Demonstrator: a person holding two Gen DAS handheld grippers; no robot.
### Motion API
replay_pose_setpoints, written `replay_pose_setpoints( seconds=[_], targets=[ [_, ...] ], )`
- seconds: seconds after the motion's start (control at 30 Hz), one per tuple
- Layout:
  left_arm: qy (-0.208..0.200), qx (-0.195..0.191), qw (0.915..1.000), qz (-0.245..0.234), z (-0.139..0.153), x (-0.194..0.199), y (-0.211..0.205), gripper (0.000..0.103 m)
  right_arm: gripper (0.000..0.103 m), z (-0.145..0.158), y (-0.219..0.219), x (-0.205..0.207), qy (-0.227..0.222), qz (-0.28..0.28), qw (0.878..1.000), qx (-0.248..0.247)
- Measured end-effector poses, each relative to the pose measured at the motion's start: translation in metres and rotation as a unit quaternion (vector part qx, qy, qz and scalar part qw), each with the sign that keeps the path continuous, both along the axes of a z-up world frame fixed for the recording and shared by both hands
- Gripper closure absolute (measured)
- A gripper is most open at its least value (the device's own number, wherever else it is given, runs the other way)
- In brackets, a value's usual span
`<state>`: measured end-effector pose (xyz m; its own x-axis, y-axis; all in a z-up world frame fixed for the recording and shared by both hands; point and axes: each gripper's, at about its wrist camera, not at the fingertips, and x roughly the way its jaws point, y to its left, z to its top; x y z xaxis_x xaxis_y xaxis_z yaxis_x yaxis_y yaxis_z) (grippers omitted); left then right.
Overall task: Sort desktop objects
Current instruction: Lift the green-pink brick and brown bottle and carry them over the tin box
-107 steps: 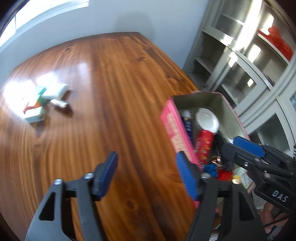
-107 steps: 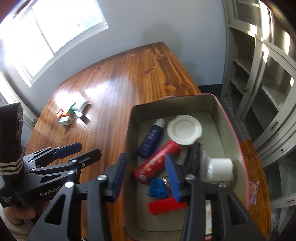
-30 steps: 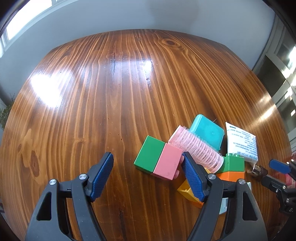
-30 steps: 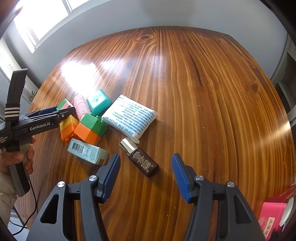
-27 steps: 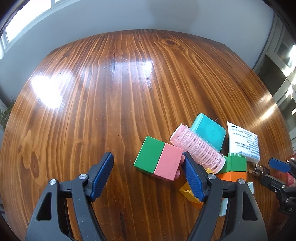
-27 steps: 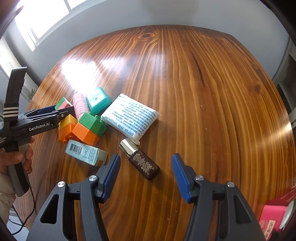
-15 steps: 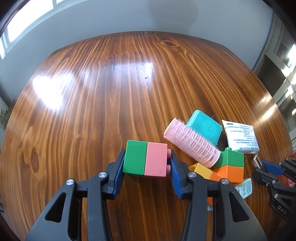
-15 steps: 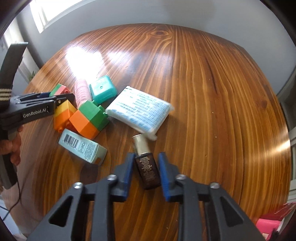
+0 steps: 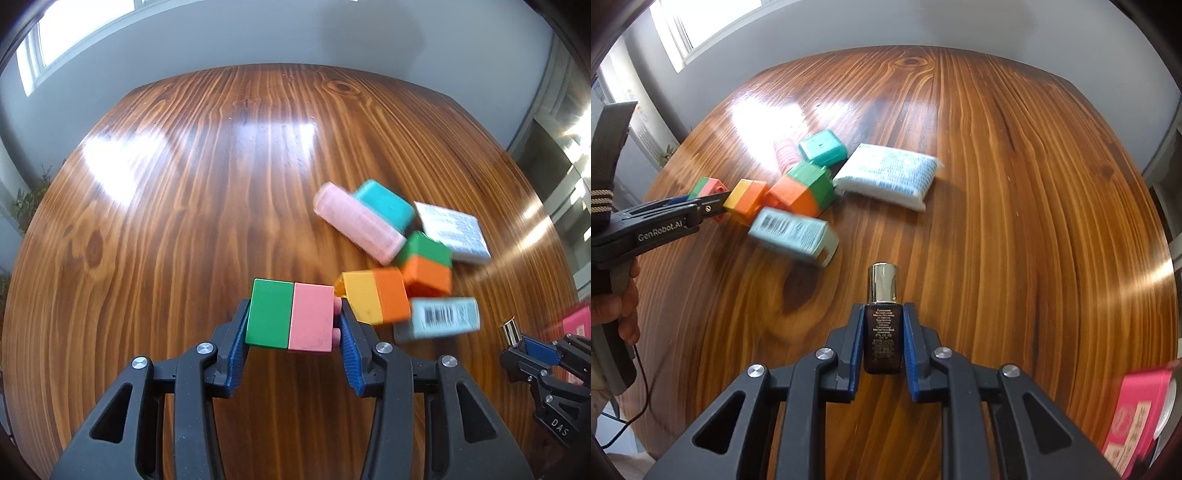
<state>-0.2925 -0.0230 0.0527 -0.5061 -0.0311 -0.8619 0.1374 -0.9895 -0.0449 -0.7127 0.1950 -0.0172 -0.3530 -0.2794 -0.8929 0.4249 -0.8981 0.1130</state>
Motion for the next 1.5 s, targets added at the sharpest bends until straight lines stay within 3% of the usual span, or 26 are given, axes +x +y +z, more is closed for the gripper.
replay_pose_setpoints(
  seconds=[0.6, 1.5],
  targets=[
    [0.012, 0.014, 0.9985, -0.052, 0.025, 0.065, 0.083, 0.056, 0.081, 0.046, 0.057, 0.075, 0.040, -0.014, 0.999, -0.015],
    [0.049, 0.033, 0.9870, -0.149, 0.055, 0.110, 0.224, 0.056, 0.081, 0.079, 0.158, 0.116, 0.093, -0.064, 0.993, -0.018]
  ],
)
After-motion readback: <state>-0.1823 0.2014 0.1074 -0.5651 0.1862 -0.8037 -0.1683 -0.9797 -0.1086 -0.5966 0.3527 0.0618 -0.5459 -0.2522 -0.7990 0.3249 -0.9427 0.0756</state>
